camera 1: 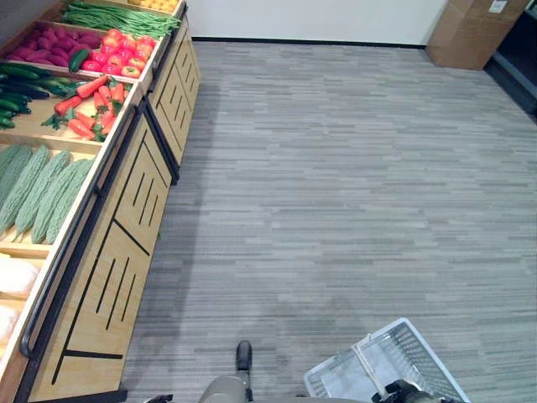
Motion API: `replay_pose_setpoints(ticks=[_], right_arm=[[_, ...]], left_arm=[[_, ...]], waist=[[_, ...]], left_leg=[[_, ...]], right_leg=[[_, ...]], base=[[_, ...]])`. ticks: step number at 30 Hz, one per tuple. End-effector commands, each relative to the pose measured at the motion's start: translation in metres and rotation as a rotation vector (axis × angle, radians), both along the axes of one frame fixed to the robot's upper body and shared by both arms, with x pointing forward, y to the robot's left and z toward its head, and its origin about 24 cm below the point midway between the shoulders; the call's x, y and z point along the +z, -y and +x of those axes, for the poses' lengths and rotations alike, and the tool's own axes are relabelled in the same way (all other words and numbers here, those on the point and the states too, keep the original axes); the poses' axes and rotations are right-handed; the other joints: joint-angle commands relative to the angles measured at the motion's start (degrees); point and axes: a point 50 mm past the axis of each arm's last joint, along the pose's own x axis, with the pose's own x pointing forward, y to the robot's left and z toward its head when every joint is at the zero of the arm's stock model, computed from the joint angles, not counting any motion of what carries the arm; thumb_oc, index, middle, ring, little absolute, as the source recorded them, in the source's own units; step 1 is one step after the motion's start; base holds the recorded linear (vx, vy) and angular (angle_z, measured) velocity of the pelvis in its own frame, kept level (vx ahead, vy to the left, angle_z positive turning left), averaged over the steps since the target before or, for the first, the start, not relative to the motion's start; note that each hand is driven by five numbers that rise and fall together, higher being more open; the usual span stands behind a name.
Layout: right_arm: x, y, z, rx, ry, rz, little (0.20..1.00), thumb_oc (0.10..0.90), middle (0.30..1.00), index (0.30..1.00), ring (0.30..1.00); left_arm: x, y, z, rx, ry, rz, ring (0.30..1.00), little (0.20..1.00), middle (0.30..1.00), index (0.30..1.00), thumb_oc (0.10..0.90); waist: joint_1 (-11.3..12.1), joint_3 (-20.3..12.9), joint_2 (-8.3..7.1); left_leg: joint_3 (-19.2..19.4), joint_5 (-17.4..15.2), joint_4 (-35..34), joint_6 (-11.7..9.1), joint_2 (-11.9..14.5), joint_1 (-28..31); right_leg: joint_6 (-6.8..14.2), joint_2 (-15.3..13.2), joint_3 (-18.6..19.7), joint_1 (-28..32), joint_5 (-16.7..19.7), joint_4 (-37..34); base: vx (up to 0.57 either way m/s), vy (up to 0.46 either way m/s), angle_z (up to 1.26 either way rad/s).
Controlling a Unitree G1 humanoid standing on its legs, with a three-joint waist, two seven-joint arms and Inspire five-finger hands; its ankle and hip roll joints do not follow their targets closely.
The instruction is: Get the vegetables into the basket
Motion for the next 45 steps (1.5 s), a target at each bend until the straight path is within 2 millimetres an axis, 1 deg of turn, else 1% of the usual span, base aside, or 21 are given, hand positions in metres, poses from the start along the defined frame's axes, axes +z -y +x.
replay_pose_setpoints(ticks=[1, 4, 6, 8, 10, 13, 15, 18, 21, 23, 30, 34, 35, 37, 38, 39, 40, 42, 43, 44, 45], right_arm=[[0.008, 0.014, 0.011, -0.009, 0.035, -0.033, 0.300, 0.400, 0.300, 0.300, 0.300], [0.009, 0.012, 0.018, 0.005, 0.052, -0.029, 0.300, 0.400, 0.300, 0.300, 0.300], [0.009, 0.010, 0.022, 0.013, 0.062, -0.025, 0.300, 0.400, 0.300, 0.300, 0.300], [0.009, 0.008, 0.024, 0.009, 0.069, -0.023, 0.300, 0.400, 0.300, 0.300, 0.300], [0.009, 0.010, 0.021, -0.006, 0.064, -0.027, 0.300, 0.400, 0.300, 0.300, 0.300], [0.007, 0.010, 0.014, -0.016, 0.050, -0.024, 0.300, 0.400, 0.300, 0.300, 0.300], [0.006, 0.009, 0.009, -0.020, 0.038, -0.016, 0.300, 0.400, 0.300, 0.300, 0.300], [0.005, 0.009, 0.006, -0.020, 0.028, -0.014, 0.300, 0.400, 0.300, 0.300, 0.300], [0.005, 0.013, -0.002, -0.034, 0.006, -0.018, 0.300, 0.400, 0.300, 0.300, 0.300], [0.005, 0.017, -0.005, -0.044, 0.000, -0.024, 0.300, 0.400, 0.300, 0.300, 0.300], [0.008, 0.024, -0.005, -0.062, 0.014, -0.037, 0.300, 0.400, 0.300, 0.300, 0.300], [0.010, 0.027, -0.005, -0.083, 0.026, -0.041, 0.300, 0.400, 0.300, 0.300, 0.300], [0.010, 0.027, -0.005, -0.083, 0.026, -0.041, 0.300, 0.400, 0.300, 0.300, 0.300], [0.010, 0.028, -0.006, -0.093, 0.033, -0.041, 0.300, 0.400, 0.300, 0.300, 0.300], [0.010, 0.029, -0.005, -0.112, 0.047, -0.045, 0.300, 0.400, 0.300, 0.300, 0.300], [0.011, 0.029, -0.005, -0.115, 0.048, -0.046, 0.300, 0.400, 0.300, 0.300, 0.300], [0.010, 0.030, -0.007, -0.130, 0.042, -0.050, 0.300, 0.400, 0.300, 0.300, 0.300], [0.010, 0.031, -0.010, -0.143, 0.031, -0.052, 0.300, 0.400, 0.300, 0.300, 0.300], [0.010, 0.031, -0.010, -0.143, 0.030, -0.052, 0.300, 0.400, 0.300, 0.300, 0.300], [0.010, 0.031, -0.010, -0.143, 0.033, -0.050, 0.300, 0.400, 0.300, 0.300, 0.300], [0.010, 0.031, -0.010, -0.134, 0.029, -0.051, 0.300, 0.400, 0.300, 0.300, 0.300]], left_arm=[[0.006, -0.017, 0.004, -0.017, -0.009, 0.066, 1.000, 1.000, 1.000, 1.000, 0.900], [0.007, -0.019, 0.007, -0.011, -0.001, 0.069, 1.000, 1.000, 1.000, 1.000, 0.900], [0.008, -0.021, 0.008, -0.010, 0.002, 0.075, 1.000, 1.000, 1.000, 1.000, 0.900], [0.009, -0.022, 0.011, -0.008, 0.009, 0.080, 1.000, 1.000, 1.000, 1.000, 0.900], [0.009, -0.019, 0.019, -0.034, 0.023, 0.079, 1.000, 1.000, 1.000, 1.000, 0.900], [0.009, -0.018, 0.022, -0.035, 0.031, 0.077, 1.000, 1.000, 1.000, 1.000, 0.900], [0.007, -0.016, 0.014, -0.028, 0.009, 0.066, 1.000, 1.000, 1.000, 1.000, 0.900], [0.006, -0.016, 0.009, -0.029, -0.009, 0.064, 1.000, 1.000, 1.000, 1.000, 0.900], [0.004, -0.012, 0.005, -0.026, -0.024, 0.054, 1.000, 1.000, 1.000, 1.000, 0.900], [0.004, -0.010, 0.007, -0.034, -0.021, 0.051, 1.000, 1.000, 1.000, 1.000, 0.900], [0.003, -0.003, 0.014, -0.074, -0.006, 0.043, 1.000, 1.000, 1.000, 1.000, 0.900], [0.002, 0.001, 0.013, -0.003, 0.017, 0.022, 1.000, 1.000, 1.000, 1.000, 0.900], [0.002, 0.001, 0.013, -0.003, 0.017, 0.022, 1.000, 1.000, 1.000, 1.000, 0.900], [0.001, 0.000, 0.010, 0.058, 0.035, 0.008, 1.000, 1.000, 1.000, 1.000, 0.900], [0.003, 0.000, 0.016, 0.102, 0.071, -0.010, 1.000, 1.000, 1.000, 1.000, 0.900], [0.002, 0.001, 0.016, 0.127, 0.085, -0.018, 1.000, 1.000, 1.000, 1.000, 0.900], [0.002, 0.001, 0.017, 0.132, 0.085, -0.019, 1.000, 1.000, 1.000, 1.000, 0.900], [0.002, 0.004, 0.019, 0.113, 0.087, -0.027, 1.000, 1.000, 1.000, 1.000, 0.900], [0.002, 0.004, 0.019, 0.113, 0.086, -0.027, 1.000, 1.000, 1.000, 1.000, 0.900], [0.001, 0.006, 0.017, 0.088, 0.071, -0.025, 1.000, 1.000, 1.000, 1.000, 0.900], [0.001, 0.006, 0.016, 0.075, 0.062, -0.019, 1.000, 1.000, 1.000, 1.000, 0.900]], waist=[[0.98, 3.15, -0.88], [1.16, 4.04, -0.80], [1.28, 5.14, -1.09], [0.77, 5.84, -1.39], [-1.33, 6.90, -1.03], [-3.28, 7.43, -1.03], [-4.18, 7.25, -1.22], [-4.42, 6.74, -1.41], [-4.90, 4.78, -0.79], [-5.64, 4.20, 0.15], [-6.19, 3.21, 2.03], [-5.63, 2.92, 3.16], [-5.68, 2.95, 3.16], [-5.02, 3.28, 3.18], [-3.76, 5.02, 1.40], [-3.37, 5.41, 0.76], [-2.78, 6.14, -0.21], [-1.30, 6.27, -0.09], [-1.13, 6.41, -0.10], [-0.28, 5.88, 0.71], [0.13, 5.61, 1.31]], left_leg=[[0.58, -9.44, 4.21, -1.39, 0.55, 3.65], [0.67, -10.06, 4.29, -0.84, 0.54, 4.37], [1.01, -11.20, 3.74, -0.59, 0.28, 6.63], [1.06, -11.41, 2.81, -0.67, -0.05, 7.68], [-1.49, -12.26, 1.92, -0.99, -0.42, 9.78], [-3.95, -13.73, 1.19, -1.29, -0.69, 13.27], [-6.04, -15.83, 0.58, -1.34, -1.12, 16.99], [-6.84, -16.71, 0.36, -1.38, -1.32, 18.29], [-9.18, -18.54, 0.36, -2.03, -0.31, 20.07], [-11.23, -18.90, 0.36, -2.89, 1.27, 20.70], [-12.16, -18.21, 1.29, -5.51, 5.17, 21.04], [-12.33, -13.51, 7.83, -7.54, 6.47, 18.88], [-12.38, -13.55, 7.93, -7.55, 6.48, 18.85], [-12.55, -8.20, 14.93, -8.82, 5.67, 16.32], [-11.54, -4.30, 25.21, -9.28, 4.08, 10.28], [-10.12, -3.93, 27.01, -8.77, 4.07, 8.90], [-5.28, -4.09, 27.46, -7.84, 5.09, 3.65], [-3.28, -6.61, 21.56, -7.25, 4.62, -0.63], [-3.11, -6.82, 21.41, -7.22, 4.62, -0.17], [-3.72, -6.66, 13.72, -7.02, 3.88, -0.64], [-4.78, -5.06, 10.46, -7.02, 4.09, -0.94]], right_leg=[[6.91, -4.64, 2.47, -7.88, 3.03, 7.18], [7.41, -4.79, 1.67, -10.19, 3.65, 11.50], [7.81, -7.06, -1.63, -13.91, 7.58, 14.14], [7.60, -7.39, -1.94, -16.10, 10.37, 12.34], [7.45, -6.70, -0.47, -20.51, 13.96, 7.15], [8.49, -6.97, 1.41, -24.94, 17.94, 2.31], [9.37, -6.94, 0.67, -24.52, 20.54, -0.80], [9.21, -6.89, 0.91, -23.81, 20.99, -0.63], [8.28, -6.63, 0.92, -23.44, 20.45, 0.95], [7.19, -5.81, 0.49, -24.12, 18.03, 4.30], [4.90, -4.38, -3.79, -24.04, 13.15, 7.01], [2.95, -2.56, -5.23, -21.31, 10.36, 6.73], [2.94, -2.57, -5.27, -21.25, 10.36, 6.70], [1.59, -1.77, -5.42, -18.39, 9.14, 5.62], [0.44, -2.59, -5.45, -15.40, 8.70, 4.37], [-0.02, -2.50, -5.27, -14.04, 8.16, 3.78], [-0.01, -3.44, -5.35, -11.42, 7.40, 2.54], [0.74, -3.32, -4.59, -8.69, 7.03, 0.63], [0.79, -3.33, -4.47, -8.30, 6.94, 0.44], [1.45, -2.63, -3.58, -7.22, 6.62, -0.33], [1.61, -2.10, -3.13, -6.67, 6.17, -0.60]], base=[[-0.01, 0.048, -0.21], [0.00, 0.068, -0.15], [0.06, 0.036, -0.43], [0.09, -0.010, -0.25], [0.26, -0.012, 0.68], [0.29, -0.033, 0.18], [0.38, -0.041, 0.20], [0.21, -0.028, 0.49], [0.33, -0.116, 0.60], [0.22, -0.161, 0.42], [0.16, -0.147, 0.36], [0.16, -0.156, 0.17], [0.09, -0.094, 0.13], [0.12, -0.139, 0.14], [0.17, -0.224, 0.18], [0.23, -0.266, 0.23], [0.26, -0.172, 0.13], [0.24, -0.054, 0.11], [0.26, 0.047, 0.23], [0.24, 0.060, 0.09], [0.28, 0.067, -0.23]])
